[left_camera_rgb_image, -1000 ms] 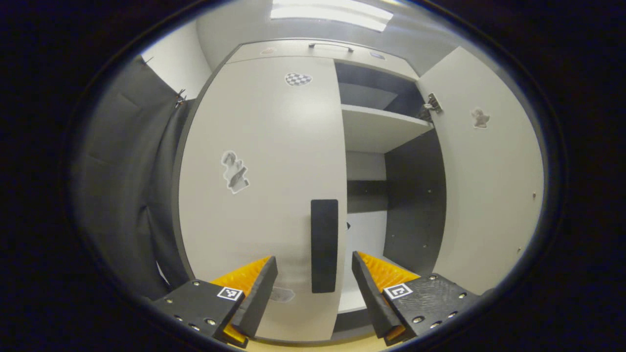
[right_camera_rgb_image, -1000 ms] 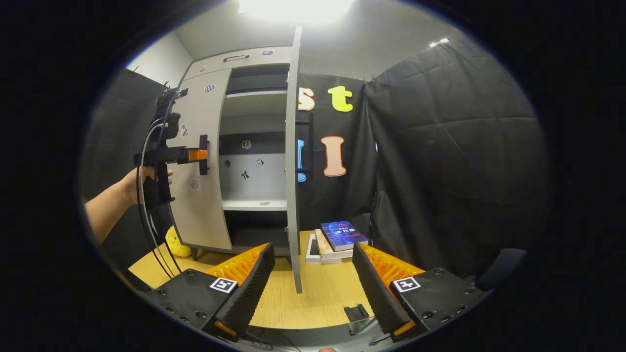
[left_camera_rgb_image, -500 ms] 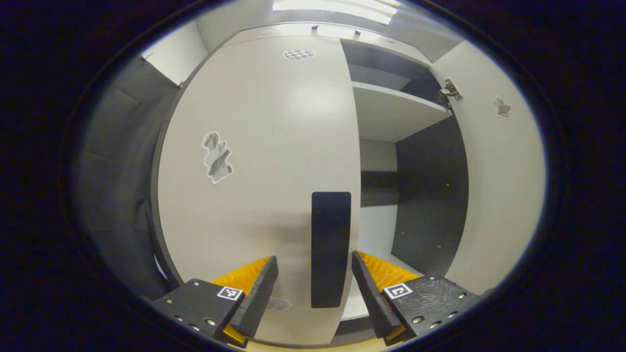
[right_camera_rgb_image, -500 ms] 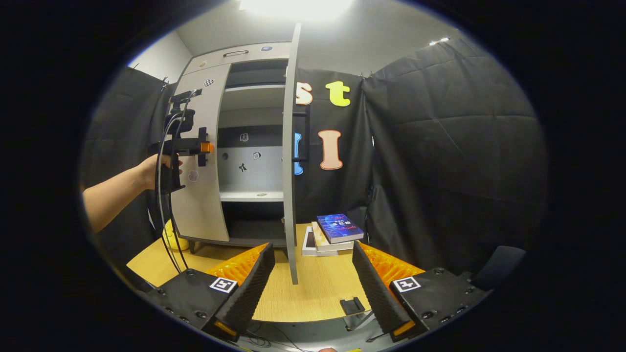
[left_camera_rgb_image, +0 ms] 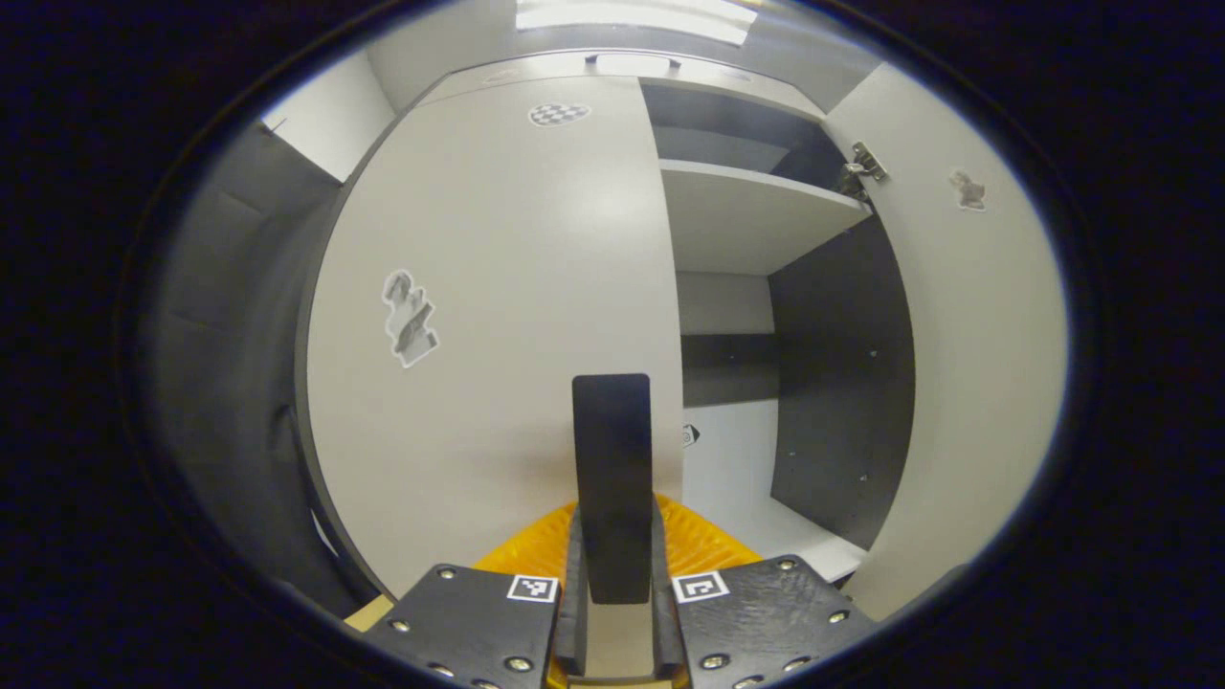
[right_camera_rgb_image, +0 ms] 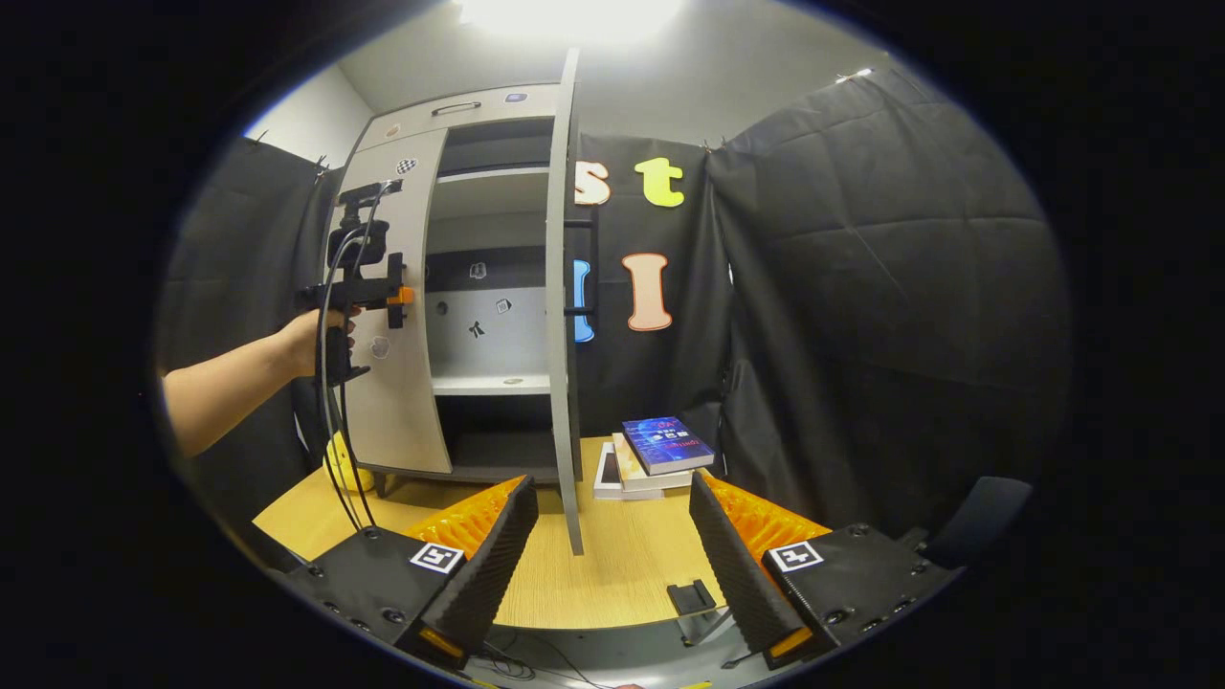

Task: Open the right door of the double-door shoe cabinet with the right hand, and open the left door with the left hand.

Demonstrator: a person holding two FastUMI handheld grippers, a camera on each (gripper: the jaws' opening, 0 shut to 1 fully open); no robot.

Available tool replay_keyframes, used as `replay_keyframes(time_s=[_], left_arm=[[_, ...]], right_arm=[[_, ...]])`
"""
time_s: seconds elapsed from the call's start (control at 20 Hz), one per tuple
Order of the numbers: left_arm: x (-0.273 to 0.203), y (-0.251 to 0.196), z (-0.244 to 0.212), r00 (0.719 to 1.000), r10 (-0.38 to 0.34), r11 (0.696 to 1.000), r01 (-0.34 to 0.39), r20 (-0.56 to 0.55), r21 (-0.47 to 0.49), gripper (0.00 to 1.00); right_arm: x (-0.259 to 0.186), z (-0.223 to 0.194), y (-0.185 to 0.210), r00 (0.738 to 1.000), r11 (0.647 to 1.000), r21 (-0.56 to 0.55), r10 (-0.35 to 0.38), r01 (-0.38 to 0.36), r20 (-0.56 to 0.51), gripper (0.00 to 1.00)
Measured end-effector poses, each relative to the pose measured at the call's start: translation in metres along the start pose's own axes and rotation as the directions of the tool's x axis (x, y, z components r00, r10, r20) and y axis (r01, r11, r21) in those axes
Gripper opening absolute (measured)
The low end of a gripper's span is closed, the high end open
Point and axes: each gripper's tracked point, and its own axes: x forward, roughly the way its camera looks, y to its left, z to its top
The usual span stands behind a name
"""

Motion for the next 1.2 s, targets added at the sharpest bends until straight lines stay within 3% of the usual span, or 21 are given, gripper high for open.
replay_keyframes(time_s=[0.3, 0.9, 1.2], left_arm=[[-0.009, 0.001, 0.001, 1.0, -0.021, 0.999, 0.021, -0.004, -0.036, 0.15], [-0.059, 0.015, 0.006, 0.998, -0.066, 0.996, 0.065, -0.016, -0.06, 0.17], [-0.091, 0.036, 0.008, 0.994, -0.104, 0.993, 0.102, -0.018, -0.062, 0.13]], right_arm=[[0.001, 0.0, 0.005, 1.0, 0.999, 0.019, 0.028, -0.028, 0.003, 0.96], [0.011, 0.013, 0.041, 0.992, 0.992, 0.0, 0.124, -0.124, 0.038, 0.99], [0.015, 0.02, 0.066, 0.983, 0.984, 0.0, 0.178, -0.178, 0.049, 0.96]])
